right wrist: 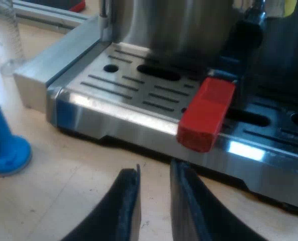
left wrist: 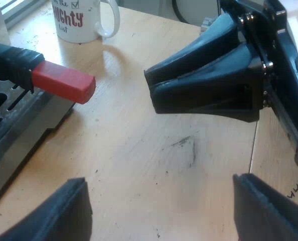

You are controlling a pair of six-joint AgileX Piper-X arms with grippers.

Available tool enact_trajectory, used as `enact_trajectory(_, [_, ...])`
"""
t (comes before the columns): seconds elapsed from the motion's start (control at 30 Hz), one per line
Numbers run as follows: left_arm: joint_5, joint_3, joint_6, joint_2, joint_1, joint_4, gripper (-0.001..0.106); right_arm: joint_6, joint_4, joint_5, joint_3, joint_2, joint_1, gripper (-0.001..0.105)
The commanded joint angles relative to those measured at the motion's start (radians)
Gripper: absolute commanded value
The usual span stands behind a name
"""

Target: Grind coffee beans and then tamp

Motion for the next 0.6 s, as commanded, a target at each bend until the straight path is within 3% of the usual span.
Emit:
enact_trajectory(0.03, [0.012,-0.001,0.008,0.001,-0.005,-0.009,0.063,0.005,0.0,0.034,-0.004,-0.001,-0.011,0.02])
enact_trajectory(0.27, [0.012,0.061,0.008,0.001,-0.005,-0.061,0.063,0.023,-0.015,0.005,-0.004,0.047,-0.058,0.02])
enact_trajectory(0.6, [0.012,0.062,0.001,0.001,-0.005,-0.076,0.063,0.026,-0.148,0.02,-0.004,0.164,-0.058,0.02])
